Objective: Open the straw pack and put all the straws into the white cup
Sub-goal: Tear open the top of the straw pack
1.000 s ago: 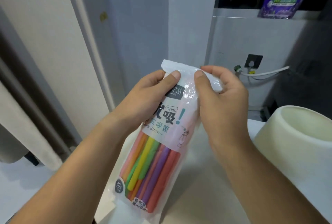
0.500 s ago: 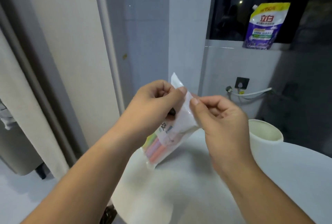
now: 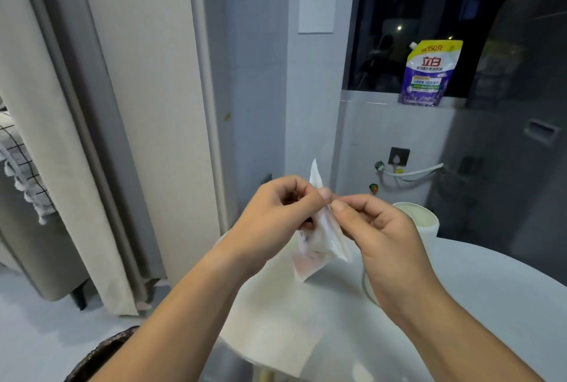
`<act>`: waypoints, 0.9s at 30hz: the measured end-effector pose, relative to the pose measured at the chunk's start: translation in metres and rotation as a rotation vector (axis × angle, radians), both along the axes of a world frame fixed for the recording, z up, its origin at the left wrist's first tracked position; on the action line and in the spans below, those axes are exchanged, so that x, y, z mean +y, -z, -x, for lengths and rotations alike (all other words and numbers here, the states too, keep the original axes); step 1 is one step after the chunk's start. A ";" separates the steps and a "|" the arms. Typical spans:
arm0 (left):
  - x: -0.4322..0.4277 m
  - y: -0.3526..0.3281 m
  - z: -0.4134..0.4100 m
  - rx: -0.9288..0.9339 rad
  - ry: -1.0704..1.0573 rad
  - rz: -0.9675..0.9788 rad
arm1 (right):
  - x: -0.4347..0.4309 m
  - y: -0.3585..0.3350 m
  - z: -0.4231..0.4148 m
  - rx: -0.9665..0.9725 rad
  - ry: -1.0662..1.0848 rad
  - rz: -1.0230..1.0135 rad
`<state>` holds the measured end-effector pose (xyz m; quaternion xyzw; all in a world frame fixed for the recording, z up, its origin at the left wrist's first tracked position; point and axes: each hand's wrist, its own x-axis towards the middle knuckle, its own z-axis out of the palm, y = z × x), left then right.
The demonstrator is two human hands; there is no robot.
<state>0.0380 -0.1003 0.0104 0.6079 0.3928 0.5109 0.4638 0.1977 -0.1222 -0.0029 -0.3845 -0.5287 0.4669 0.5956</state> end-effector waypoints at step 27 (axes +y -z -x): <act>-0.012 0.021 -0.015 0.018 0.056 -0.096 | -0.014 0.021 -0.016 0.104 -0.010 0.089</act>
